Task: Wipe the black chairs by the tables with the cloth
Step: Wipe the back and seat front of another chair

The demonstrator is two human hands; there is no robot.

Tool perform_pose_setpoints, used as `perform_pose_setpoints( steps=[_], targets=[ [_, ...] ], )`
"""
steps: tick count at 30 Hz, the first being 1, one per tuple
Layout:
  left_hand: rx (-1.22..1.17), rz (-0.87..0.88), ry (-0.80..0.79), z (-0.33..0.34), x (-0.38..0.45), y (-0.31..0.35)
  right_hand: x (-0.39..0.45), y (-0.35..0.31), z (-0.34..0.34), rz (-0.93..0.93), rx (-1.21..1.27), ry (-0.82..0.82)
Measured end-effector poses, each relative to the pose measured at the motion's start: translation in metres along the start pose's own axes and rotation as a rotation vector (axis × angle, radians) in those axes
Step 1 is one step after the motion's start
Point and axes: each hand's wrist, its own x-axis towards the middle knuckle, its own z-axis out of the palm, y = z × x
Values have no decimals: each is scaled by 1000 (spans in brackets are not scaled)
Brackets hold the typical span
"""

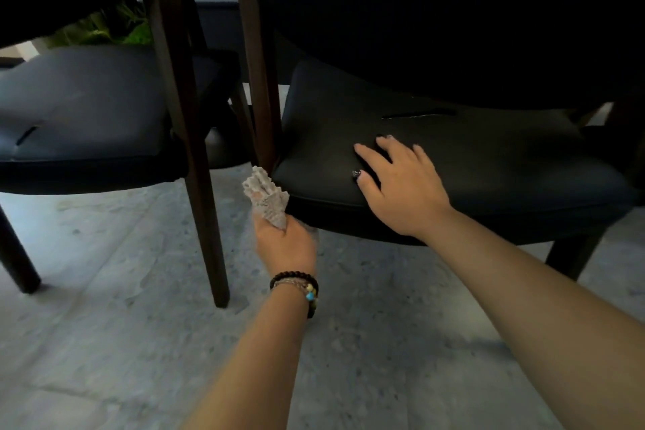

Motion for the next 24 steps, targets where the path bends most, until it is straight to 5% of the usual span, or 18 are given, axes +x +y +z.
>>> perform_pose_setpoints(
  steps=[10,12,14,17,21,24],
  targets=[
    [172,48,-151,15,-67,-5,1,-1,2,22,62,51],
    [188,8,-120,12,-63,1,3,0,-6,44,292,65],
    [113,-74,-137,1,-54,7,-1,3,-24,136,803,148],
    [-152,-293,-386,-16,-50,25,-47,6,-39,345,1206,393],
    [-635,-503,-712,-24,-44,46,-137,-28,7,505,983,477],
    [-539,-544,-939,-40,-27,50,-133,-49,17,113,593,420]
  ],
)
